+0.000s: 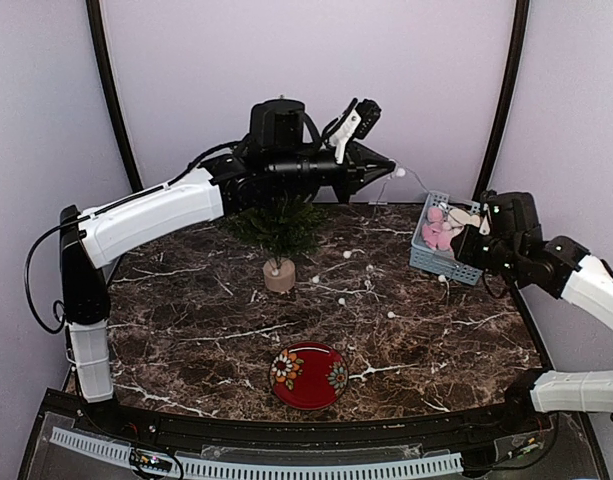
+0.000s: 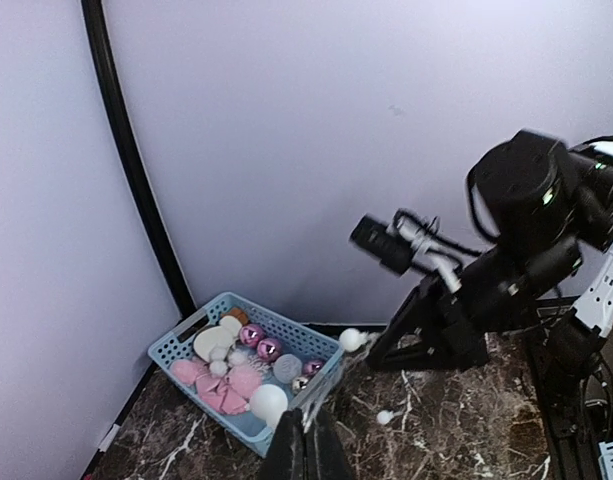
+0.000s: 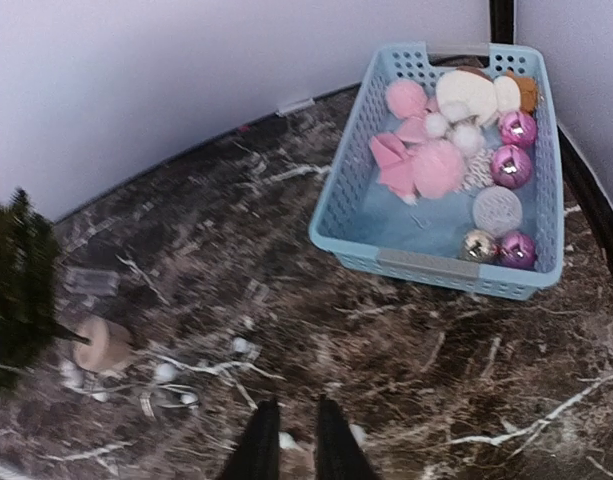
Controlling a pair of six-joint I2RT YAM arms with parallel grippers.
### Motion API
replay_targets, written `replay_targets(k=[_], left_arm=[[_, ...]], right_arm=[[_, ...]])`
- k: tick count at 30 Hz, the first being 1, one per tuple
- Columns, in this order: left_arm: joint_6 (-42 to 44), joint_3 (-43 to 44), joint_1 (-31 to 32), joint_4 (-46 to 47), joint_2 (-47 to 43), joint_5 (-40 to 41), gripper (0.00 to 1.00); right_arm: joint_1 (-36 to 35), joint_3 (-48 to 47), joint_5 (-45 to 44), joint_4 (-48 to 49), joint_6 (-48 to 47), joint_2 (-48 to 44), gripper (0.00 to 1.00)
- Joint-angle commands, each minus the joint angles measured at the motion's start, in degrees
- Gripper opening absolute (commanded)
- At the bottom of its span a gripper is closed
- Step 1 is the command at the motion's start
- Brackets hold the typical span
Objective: Decorate the small christmas tree
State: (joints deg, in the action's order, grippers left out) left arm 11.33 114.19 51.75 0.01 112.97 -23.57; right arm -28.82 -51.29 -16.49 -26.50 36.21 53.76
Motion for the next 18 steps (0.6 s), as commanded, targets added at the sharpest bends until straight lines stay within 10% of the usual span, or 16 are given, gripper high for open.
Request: replay_targets(k=[1, 5, 18], left_arm=[[-0.26, -2.88, 4.83, 0.57, -2.13, 1.33, 0.0], [-2.28, -2.06, 6.66, 0.26, 0.07, 5.39, 0.0], [-4.44, 2.63, 8.69, -5.98, 1.91, 7.31, 0.0]], right_arm=[[0.03, 7.24, -3.99, -0.17, 4.79, -0.23, 0.52], [-0.03, 16.46, 15.99, 16.1, -0.95, -6.54, 0.86], [-1.72, 28.61, 37.16, 34.48, -0.48, -19.53, 0.94]])
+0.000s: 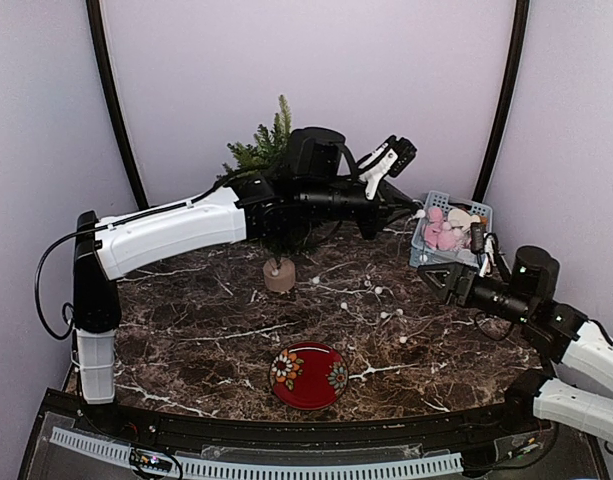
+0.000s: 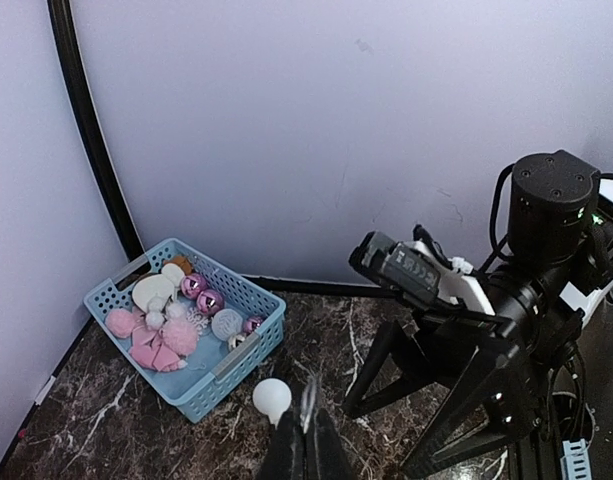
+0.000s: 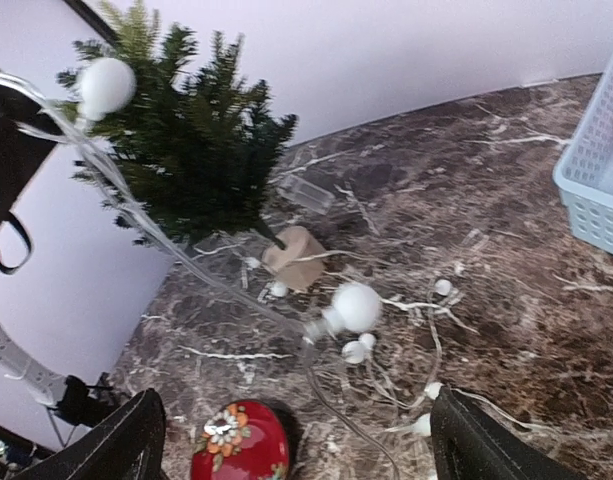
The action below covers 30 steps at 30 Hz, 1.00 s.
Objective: Decorate the small christmas tree
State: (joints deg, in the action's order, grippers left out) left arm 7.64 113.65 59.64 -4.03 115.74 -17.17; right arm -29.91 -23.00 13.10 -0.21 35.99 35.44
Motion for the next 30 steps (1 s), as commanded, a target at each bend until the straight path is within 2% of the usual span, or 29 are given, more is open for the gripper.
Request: replay_targets(k=[1, 5, 8, 9, 10, 14, 18, 22, 23, 24, 25, 27, 29, 30], left_arm=[[-0.84, 3.34, 0.86, -2.29, -0.87, 0.75, 0.0], [-0.87, 3.84, 1.15, -2.78, -0.94, -1.69, 0.0], [-1.3, 4.0, 1.26, -2.65, -0.87, -1.35, 0.0], [-1.29, 4.03, 1.27, -2.65, -0.87, -1.02, 0.0], [-1.3, 4.08, 1.27, -2.69, -0.87, -0.76, 0.0], [-1.2, 4.13, 1.32, -3.01, -0.8, -0.36, 0.0], [-1.45, 4.23, 1.35, -3.06, -0.94, -3.43, 0.0], [-2.35, 4.31, 1.36, -2.61, -1.14, -4.64, 0.0], [-2.4, 4.26, 1.36, -2.54, -1.25, -4.68, 0.0], [-2.44, 4.19, 1.36, -2.53, -1.23, -4.75, 0.0], [-2.4, 4.03, 1.36, -2.62, -1.4, -4.65, 0.0], [-2.12, 3.82, 1.36, -3.04, -1.69, -3.83, 0.0], [-1.42, 3.67, 1.36, -3.56, -2.36, -2.56, 0.0], [-0.7, 3.31, 1.36, -3.63, -2.71, -1.45, 0.07]], right_arm=[[-0.71, -0.06, 8.16, 7.88, -0.56, -0.62, 0.94], [-2.5, -0.74, 5.41, 8.32, -2.64, 2.36, 0.91], [-3.71, -1.77, 4.17, 10.29, -3.51, 5.26, 0.74], [-4.32, -2.09, 3.71, 11.05, -3.62, 6.29, 0.71], [-5.1, -2.39, 2.64, 11.53, -3.68, 7.16, 0.71], [-7.19, -2.05, -1.68, 14.79, -4.34, 9.79, 0.82], [-7.36, -2.62, -2.35, 18.4, -6.92, 14.71, 0.83], [-7.61, -3.88, -3.92, 23.39, -7.95, 20.93, 0.78], [-7.62, -4.17, -4.36, 24.65, -8.15, 22.07, 0.7], [-7.63, -4.93, -4.8, 25.4, -8.03, 22.84, 0.57], [-7.67, -5.73, -5.05, 25.86, -7.77, 23.14, 0.35], [-7.64, -7.67, -6.97, 25.34, -7.15, 22.09, 0.04], [-7.55, -10.61, -13.21, 20.89, -7.0, 19.49, 0.0], [-7.47, -12.37, -17.37, 18.05, -7.72, 17.96, 0.0]])
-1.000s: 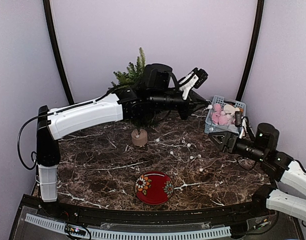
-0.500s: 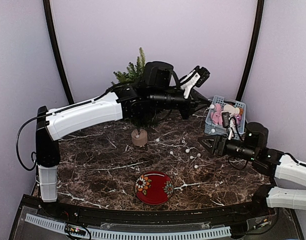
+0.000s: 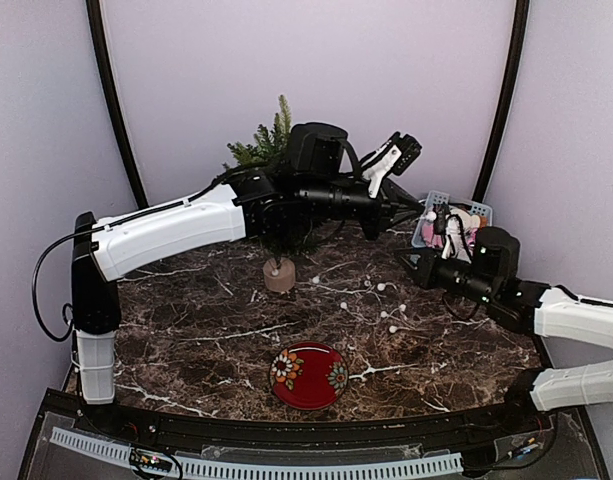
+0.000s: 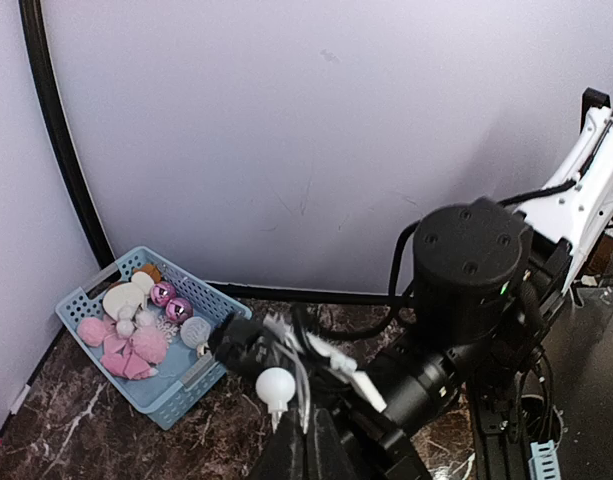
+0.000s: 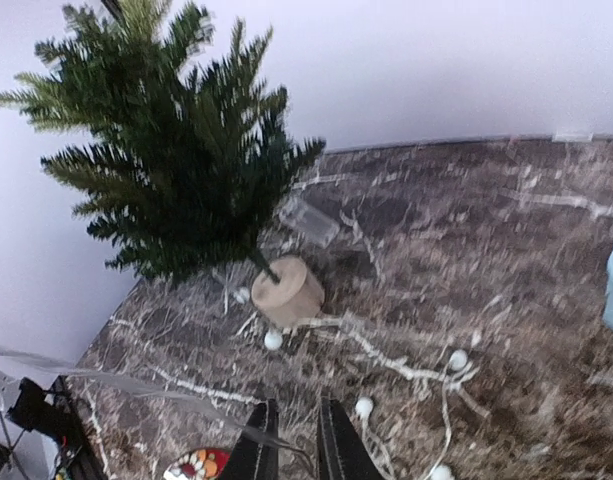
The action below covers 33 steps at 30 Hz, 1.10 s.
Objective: Decorate the small christmas tree
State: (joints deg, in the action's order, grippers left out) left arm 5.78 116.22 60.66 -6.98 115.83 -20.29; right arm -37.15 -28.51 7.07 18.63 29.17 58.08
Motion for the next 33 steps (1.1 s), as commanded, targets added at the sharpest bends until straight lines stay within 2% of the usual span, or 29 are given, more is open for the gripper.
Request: replay_targets(k=[1, 2, 3, 5, 7, 9, 18, 24, 33], left_arm=[[1.55, 0.31, 0.33, -0.49, -3.7, 2.28, 0.24], [2.29, -1.05, 0.29, -0.18, -4.22, 3.46, 0.36], [2.65, -2.08, 0.26, 1.0, -5.38, 4.32, 0.57], [3.23, -5.38, 0.01, 3.29, -7.17, 6.77, 0.78], [2.47, -8.14, -0.62, 5.41, -8.4, 7.7, 0.89], [1.12, -10.11, -1.47, 6.6, -8.95, 6.47, 0.94], [0.3, -10.82, -2.39, 8.48, -3.34, -1.15, 0.95], [-3.8, -10.72, -2.12, 12.69, 0.44, -10.13, 0.95], [-6.95, -13.52, -0.47, 18.3, 4.56, -14.22, 0.96]], right_arm=[[-0.09, -8.63, -13.65, -3.28, -1.83, -6.46, 0.0], [0.19, -10.52, -15.22, -5.64, -2.62, -8.1, 0.0], [0.64, -12.21, -15.69, -8.16, -3.62, -9.46, 0.0], [1.72, -16.62, -15.3, -12.34, -5.22, -11.0, 0.0], [2.5, -21.27, -14.61, -16.49, -6.55, -11.28, 0.0], [2.85, -25.4, -13.99, -19.71, -7.73, -11.01, 0.0], [3.13, -36.93, -10.64, -23.38, -7.12, -10.27, 0.0], [3.13, -39.87, -8.92, -23.56, -5.52, -10.34, 0.0], [3.13, -42.87, -5.08, -22.34, -3.46, -9.29, 0.0]])
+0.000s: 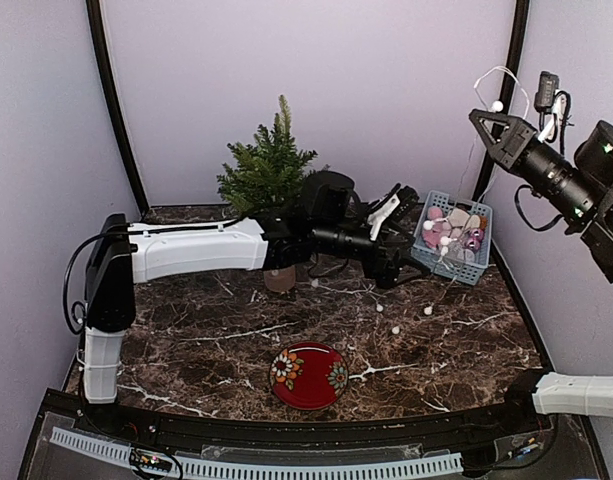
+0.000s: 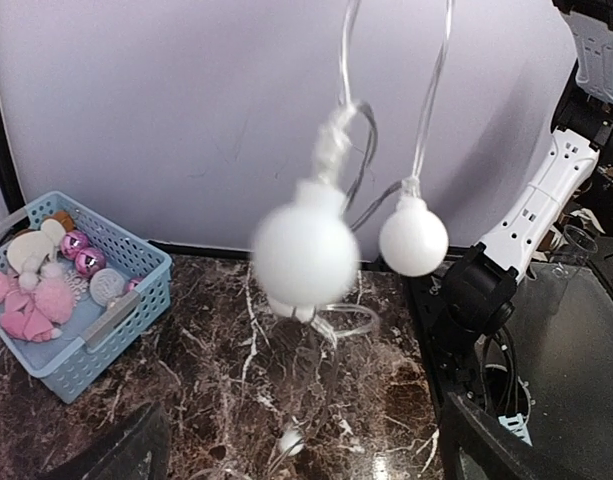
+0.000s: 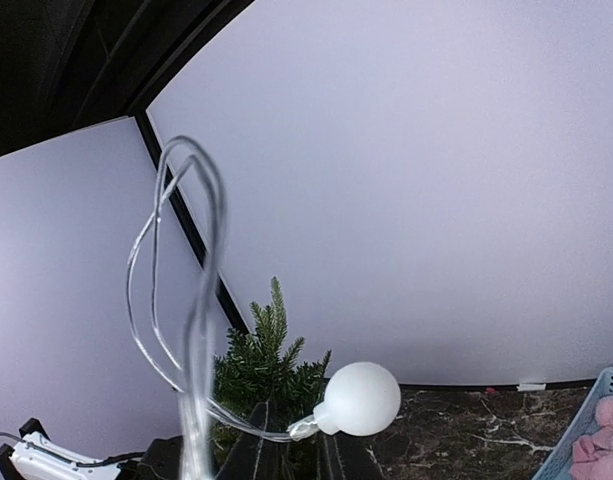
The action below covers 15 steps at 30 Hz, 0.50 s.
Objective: Decorate the small christmas tree
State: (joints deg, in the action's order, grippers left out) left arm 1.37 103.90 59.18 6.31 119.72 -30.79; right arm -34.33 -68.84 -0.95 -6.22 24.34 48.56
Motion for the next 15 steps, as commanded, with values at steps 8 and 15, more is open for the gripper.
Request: replay_targets(k=[8, 15], left_arm=[[-5.22, 0.71, 2.51, 7.92, 6.08, -4.12, 0.95], [-5.06, 2.39, 2.7, 8.12, 8.85, -1.32, 0.43]], right_arm=[[0.3, -3.14, 5.41, 4.09, 2.93, 1.16, 0.0], [0.36, -2.91, 6.7, 4.77, 3.65, 1.22, 0.0]])
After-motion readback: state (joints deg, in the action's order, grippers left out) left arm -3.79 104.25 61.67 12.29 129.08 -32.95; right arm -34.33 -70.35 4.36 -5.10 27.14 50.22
